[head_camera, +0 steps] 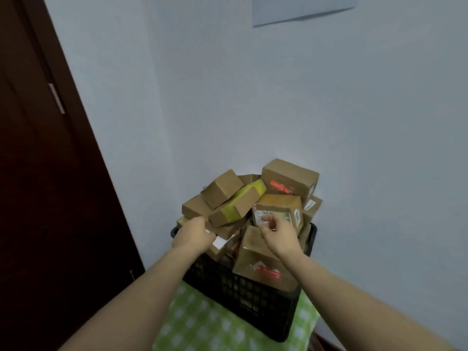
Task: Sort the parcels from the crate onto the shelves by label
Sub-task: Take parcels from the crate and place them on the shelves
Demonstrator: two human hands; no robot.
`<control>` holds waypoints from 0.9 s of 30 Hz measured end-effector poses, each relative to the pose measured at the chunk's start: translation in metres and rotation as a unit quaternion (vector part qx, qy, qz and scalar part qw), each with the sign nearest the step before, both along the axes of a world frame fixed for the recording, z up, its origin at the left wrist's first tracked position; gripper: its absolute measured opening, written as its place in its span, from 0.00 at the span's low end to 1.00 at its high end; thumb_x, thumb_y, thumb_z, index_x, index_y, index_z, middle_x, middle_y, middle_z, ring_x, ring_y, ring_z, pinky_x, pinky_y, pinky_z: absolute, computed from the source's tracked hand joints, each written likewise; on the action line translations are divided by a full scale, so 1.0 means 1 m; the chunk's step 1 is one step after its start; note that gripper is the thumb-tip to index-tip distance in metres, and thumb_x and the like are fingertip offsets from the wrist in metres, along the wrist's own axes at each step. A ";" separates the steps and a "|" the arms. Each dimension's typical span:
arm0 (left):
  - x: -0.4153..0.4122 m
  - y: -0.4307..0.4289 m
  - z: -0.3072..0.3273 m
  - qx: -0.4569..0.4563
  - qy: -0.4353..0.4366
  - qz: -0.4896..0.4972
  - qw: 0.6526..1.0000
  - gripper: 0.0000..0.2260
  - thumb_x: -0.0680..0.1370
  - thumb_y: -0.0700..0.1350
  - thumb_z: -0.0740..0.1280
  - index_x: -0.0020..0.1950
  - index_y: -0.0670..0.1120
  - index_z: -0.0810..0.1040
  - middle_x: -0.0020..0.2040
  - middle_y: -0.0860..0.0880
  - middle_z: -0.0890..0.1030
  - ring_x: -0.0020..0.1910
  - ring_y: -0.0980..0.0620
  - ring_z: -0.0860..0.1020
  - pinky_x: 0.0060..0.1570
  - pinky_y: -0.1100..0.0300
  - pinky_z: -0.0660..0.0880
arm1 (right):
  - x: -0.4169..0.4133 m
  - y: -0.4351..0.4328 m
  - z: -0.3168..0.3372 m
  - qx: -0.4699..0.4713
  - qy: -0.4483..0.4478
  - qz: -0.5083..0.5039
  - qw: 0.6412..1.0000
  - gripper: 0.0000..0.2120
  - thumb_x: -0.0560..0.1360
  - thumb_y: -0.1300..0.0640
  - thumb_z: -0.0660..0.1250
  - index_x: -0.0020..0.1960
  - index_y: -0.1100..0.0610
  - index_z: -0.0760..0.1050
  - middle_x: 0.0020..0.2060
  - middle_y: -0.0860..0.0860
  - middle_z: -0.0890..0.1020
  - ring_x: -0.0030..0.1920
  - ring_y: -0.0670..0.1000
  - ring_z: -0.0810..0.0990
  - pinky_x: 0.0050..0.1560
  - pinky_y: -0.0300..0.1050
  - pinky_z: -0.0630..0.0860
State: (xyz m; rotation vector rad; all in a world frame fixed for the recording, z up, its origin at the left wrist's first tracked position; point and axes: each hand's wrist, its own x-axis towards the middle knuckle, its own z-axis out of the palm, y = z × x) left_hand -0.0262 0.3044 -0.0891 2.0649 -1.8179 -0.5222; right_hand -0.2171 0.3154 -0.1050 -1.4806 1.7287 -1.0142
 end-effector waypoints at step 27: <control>0.019 -0.224 -0.061 0.109 0.239 -0.067 0.963 0.36 0.73 0.58 0.67 0.77 0.55 0.56 0.69 0.45 0.72 0.65 0.42 0.72 0.64 0.46 0.71 | 0.025 -0.119 0.083 0.026 0.242 -0.143 0.959 0.22 0.77 0.43 0.56 0.65 0.55 0.65 0.46 0.51 0.75 0.44 0.53 0.72 0.43 0.46 0.69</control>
